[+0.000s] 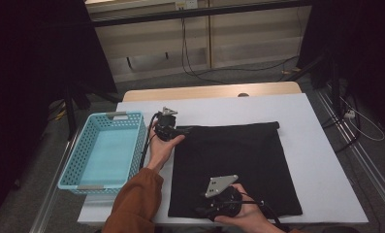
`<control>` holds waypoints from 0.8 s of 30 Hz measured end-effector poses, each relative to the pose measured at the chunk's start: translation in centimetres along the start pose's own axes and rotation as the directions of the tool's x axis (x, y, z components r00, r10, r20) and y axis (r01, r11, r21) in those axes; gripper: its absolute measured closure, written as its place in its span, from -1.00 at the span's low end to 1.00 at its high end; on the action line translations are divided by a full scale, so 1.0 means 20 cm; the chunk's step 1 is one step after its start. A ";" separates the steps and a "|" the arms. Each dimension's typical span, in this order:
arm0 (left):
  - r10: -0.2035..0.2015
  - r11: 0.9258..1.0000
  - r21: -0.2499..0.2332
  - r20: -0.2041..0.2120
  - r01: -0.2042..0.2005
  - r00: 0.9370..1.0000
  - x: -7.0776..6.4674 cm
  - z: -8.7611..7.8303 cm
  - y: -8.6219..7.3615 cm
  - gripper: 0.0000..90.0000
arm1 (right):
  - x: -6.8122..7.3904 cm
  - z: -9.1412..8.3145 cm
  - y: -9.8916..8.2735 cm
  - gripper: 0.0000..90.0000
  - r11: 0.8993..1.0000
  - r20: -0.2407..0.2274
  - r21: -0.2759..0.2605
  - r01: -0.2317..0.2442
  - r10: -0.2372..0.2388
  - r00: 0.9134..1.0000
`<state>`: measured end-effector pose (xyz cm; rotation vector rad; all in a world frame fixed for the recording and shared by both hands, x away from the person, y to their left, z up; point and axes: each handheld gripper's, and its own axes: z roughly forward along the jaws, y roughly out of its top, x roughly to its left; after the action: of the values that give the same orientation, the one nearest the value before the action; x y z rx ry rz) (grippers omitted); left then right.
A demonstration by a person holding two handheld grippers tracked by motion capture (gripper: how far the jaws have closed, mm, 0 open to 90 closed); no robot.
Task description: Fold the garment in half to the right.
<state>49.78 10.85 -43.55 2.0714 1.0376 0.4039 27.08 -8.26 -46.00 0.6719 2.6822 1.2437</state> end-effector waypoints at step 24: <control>-0.043 0.998 0.040 -0.018 0.044 0.999 0.11 0.10 -0.06 0.30 | 0.00 0.00 0.00 0.11 1.000 0.002 0.005 0.007 -0.007 1.000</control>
<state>51.68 11.96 -45.85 2.0803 1.1075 0.3826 27.06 -8.26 -46.01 0.6640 2.6841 1.2348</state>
